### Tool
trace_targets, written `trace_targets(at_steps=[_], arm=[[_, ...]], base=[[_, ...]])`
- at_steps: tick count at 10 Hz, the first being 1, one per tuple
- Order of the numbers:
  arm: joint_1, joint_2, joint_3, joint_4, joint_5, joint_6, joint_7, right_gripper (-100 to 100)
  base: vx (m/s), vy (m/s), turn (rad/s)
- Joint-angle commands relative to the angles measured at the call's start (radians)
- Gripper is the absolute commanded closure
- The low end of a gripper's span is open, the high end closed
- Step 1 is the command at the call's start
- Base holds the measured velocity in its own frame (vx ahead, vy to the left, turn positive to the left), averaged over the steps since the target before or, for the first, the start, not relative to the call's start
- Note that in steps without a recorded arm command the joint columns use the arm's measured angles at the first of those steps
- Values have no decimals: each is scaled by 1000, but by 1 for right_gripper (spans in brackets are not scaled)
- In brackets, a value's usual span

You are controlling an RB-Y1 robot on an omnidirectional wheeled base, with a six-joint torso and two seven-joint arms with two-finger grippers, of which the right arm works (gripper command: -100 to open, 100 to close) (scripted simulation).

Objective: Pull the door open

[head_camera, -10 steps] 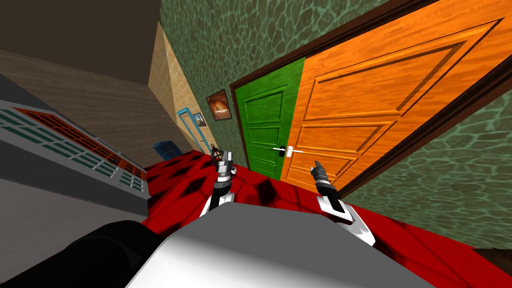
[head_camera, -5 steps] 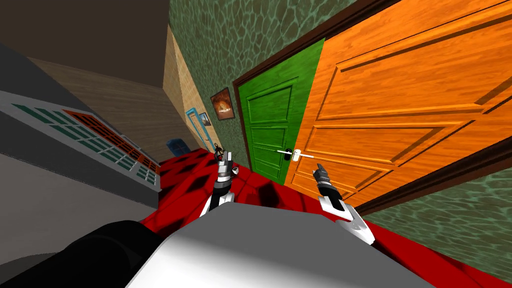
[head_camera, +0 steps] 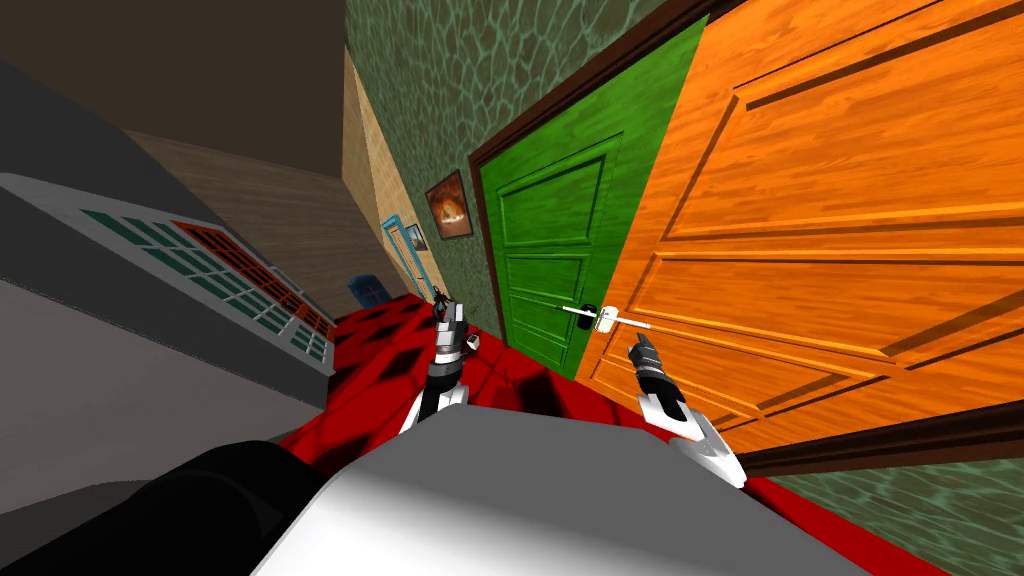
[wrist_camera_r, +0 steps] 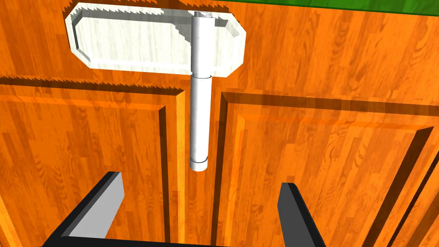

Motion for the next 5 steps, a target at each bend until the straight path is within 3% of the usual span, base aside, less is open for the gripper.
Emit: trace_targets(at_steps=[1, 2, 3, 5], arm=[[-12, -3, -14, 28, 9, 8, -11, -100], [-8, -6, -8, 19, 4, 3, -8, -100], [3, -19, -32, 30, 1, 7, -6, -100], [8, -27, -47, 37, -2, 7, -2, -100]], base=[[102, -35, 62], [47, -18, 16], [64, -90, -125], [131, -150, -67]])
